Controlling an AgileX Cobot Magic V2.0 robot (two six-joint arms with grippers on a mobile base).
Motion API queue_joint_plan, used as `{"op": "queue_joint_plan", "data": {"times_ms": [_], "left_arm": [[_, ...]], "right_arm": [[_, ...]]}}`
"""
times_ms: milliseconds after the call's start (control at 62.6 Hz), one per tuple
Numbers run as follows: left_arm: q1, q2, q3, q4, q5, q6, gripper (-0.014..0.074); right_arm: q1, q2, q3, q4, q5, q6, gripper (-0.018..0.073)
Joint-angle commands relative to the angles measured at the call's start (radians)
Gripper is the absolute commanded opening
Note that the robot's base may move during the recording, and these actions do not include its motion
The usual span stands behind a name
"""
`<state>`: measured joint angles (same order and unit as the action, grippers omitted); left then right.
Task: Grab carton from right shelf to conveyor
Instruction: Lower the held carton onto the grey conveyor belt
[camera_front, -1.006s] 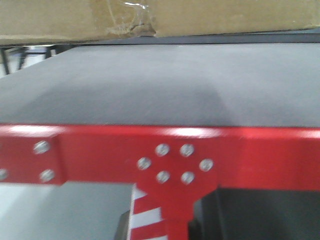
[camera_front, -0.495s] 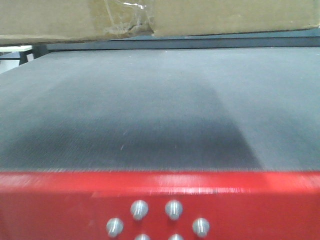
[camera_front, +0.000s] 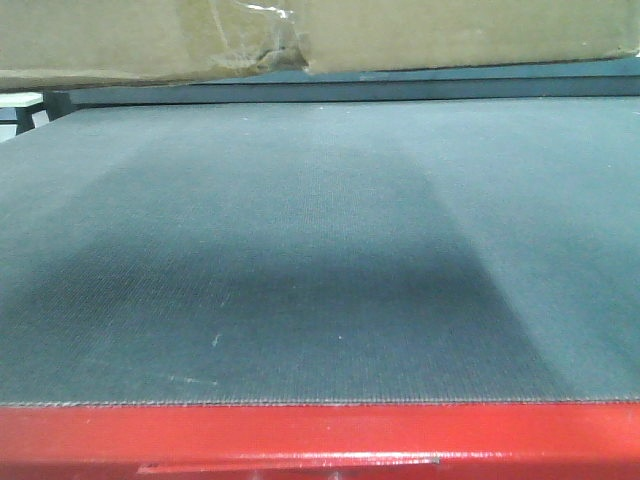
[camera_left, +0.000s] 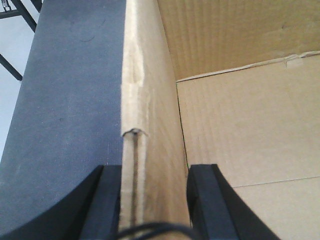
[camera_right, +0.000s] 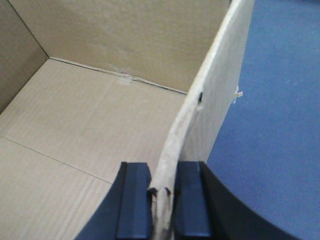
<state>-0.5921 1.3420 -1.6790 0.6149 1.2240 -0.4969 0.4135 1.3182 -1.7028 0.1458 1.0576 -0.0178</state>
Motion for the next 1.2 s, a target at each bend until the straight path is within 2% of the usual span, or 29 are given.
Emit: {"op": "queue_joint_plan", "data": {"times_ms": [0, 1054, 1182], "left_arm": [[-0.003, -0.010, -0.001, 0.056, -0.015, 0.032, -0.0016], [-0.003, -0.010, -0.001, 0.054, -0.034, 0.032, -0.0016], [0.029, 0.022, -0.001, -0.039, -0.059, 0.032, -0.0016]], "right_arm": [[0.000, -0.013, -0.008, 0.007, -0.041, -0.019, -0.0067], [0.000, -0.013, -0.008, 0.007, -0.050, -0.019, -0.0067], [0.000, -0.007, -0.007, 0.007, -0.079, -0.019, -0.0067]]}}
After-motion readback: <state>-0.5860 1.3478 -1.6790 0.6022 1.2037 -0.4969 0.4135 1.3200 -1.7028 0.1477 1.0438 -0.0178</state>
